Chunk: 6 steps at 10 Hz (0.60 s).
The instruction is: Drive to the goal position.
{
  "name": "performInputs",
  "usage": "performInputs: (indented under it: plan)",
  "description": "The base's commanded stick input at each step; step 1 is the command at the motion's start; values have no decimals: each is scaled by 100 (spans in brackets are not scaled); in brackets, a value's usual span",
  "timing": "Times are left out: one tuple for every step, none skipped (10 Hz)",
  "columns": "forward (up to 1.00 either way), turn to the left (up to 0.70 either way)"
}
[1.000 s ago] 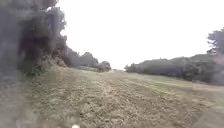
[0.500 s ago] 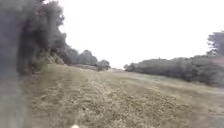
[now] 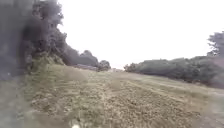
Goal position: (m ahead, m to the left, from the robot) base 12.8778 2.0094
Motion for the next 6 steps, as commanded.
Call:
performInputs:
  plan:
    - [60,-14]
    - [60,-14]
    - [60,-14]
    - [60,-14]
    - [60,-14]
    - [60,-14]
